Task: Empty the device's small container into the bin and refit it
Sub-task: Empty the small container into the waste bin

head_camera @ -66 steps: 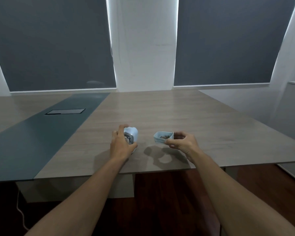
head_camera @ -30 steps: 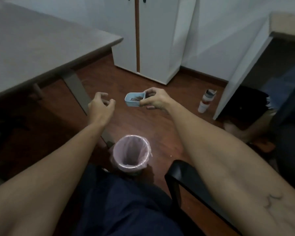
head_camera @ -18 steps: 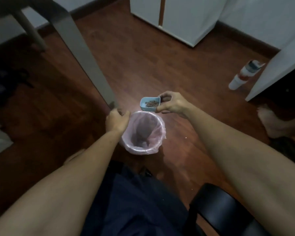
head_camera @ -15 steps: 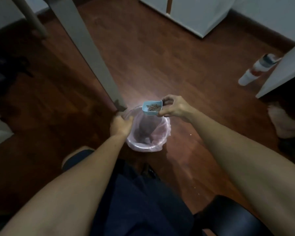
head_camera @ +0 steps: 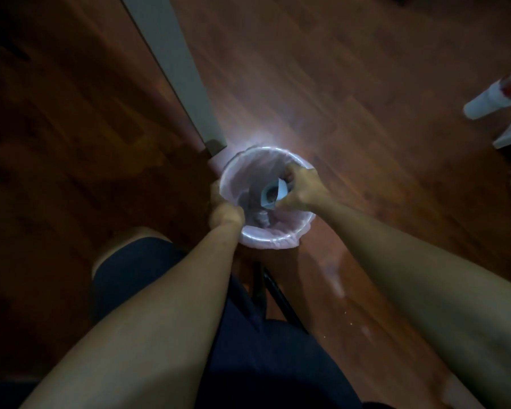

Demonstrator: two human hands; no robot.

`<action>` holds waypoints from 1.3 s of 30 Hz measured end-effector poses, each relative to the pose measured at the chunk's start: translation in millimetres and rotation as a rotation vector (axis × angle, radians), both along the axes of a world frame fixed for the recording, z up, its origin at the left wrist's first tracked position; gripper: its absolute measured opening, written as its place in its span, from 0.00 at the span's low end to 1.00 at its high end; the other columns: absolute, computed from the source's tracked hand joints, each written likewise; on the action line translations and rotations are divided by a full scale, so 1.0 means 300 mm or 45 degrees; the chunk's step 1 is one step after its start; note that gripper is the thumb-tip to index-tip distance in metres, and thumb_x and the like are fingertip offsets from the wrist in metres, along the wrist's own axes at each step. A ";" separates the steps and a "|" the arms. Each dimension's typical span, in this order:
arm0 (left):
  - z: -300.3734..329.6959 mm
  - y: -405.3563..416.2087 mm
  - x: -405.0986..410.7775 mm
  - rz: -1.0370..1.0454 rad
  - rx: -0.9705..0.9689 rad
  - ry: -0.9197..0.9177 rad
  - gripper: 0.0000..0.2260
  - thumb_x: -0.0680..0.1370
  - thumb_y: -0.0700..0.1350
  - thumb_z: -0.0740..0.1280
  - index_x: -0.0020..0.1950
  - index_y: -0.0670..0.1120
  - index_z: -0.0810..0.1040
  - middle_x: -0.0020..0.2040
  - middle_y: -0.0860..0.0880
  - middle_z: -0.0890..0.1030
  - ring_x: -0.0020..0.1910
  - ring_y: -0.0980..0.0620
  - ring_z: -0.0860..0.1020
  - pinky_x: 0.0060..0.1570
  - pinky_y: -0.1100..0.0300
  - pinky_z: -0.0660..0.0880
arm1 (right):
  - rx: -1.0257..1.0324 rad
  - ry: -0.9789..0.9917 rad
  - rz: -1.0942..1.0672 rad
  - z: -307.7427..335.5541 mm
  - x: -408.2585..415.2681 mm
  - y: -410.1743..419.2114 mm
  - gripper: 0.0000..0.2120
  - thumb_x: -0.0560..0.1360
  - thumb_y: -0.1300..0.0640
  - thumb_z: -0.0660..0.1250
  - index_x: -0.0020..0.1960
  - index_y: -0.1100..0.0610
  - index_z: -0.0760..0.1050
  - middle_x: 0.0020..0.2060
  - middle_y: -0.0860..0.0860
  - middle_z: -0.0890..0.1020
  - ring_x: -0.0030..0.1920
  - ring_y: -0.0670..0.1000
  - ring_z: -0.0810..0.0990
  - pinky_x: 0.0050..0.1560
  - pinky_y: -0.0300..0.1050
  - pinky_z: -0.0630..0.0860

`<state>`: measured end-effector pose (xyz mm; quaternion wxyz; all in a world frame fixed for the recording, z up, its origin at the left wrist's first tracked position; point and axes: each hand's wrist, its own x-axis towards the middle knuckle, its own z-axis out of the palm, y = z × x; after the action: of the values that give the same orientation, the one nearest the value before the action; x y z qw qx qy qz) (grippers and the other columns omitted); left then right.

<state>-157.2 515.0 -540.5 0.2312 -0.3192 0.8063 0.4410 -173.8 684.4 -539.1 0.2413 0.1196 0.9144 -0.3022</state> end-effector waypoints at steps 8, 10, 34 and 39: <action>-0.024 0.010 -0.011 -0.053 -0.057 -0.048 0.25 0.79 0.38 0.62 0.76 0.46 0.64 0.73 0.42 0.71 0.70 0.42 0.72 0.64 0.55 0.70 | 0.090 -0.101 0.095 -0.098 -0.041 -0.072 0.32 0.62 0.48 0.79 0.64 0.57 0.77 0.55 0.51 0.83 0.55 0.53 0.81 0.59 0.48 0.77; -0.023 0.018 -0.007 -0.083 -0.054 -0.107 0.25 0.80 0.39 0.61 0.77 0.45 0.62 0.73 0.42 0.70 0.71 0.42 0.71 0.63 0.56 0.69 | 0.146 -0.173 0.127 -0.116 -0.047 -0.087 0.28 0.65 0.46 0.77 0.62 0.56 0.78 0.54 0.51 0.84 0.53 0.53 0.81 0.59 0.47 0.76; 0.093 -0.012 -0.052 -0.126 -0.122 -0.092 0.26 0.79 0.46 0.65 0.75 0.42 0.63 0.74 0.41 0.67 0.70 0.38 0.71 0.60 0.48 0.72 | 0.269 -0.274 0.103 0.067 -0.155 -0.096 0.30 0.66 0.38 0.72 0.58 0.59 0.80 0.48 0.54 0.80 0.42 0.52 0.80 0.41 0.44 0.75; 0.197 -0.050 -0.083 -0.277 -0.085 -0.016 0.23 0.78 0.46 0.65 0.72 0.40 0.70 0.70 0.40 0.73 0.66 0.39 0.75 0.55 0.55 0.73 | 0.303 -0.244 0.165 0.254 -0.172 -0.133 0.26 0.68 0.38 0.71 0.47 0.61 0.80 0.36 0.53 0.79 0.36 0.53 0.78 0.37 0.43 0.72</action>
<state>-182.1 500.0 -481.5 0.2720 -0.2399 0.8490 0.3842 -225.4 644.4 -462.7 0.3305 0.1162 0.9224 -0.1627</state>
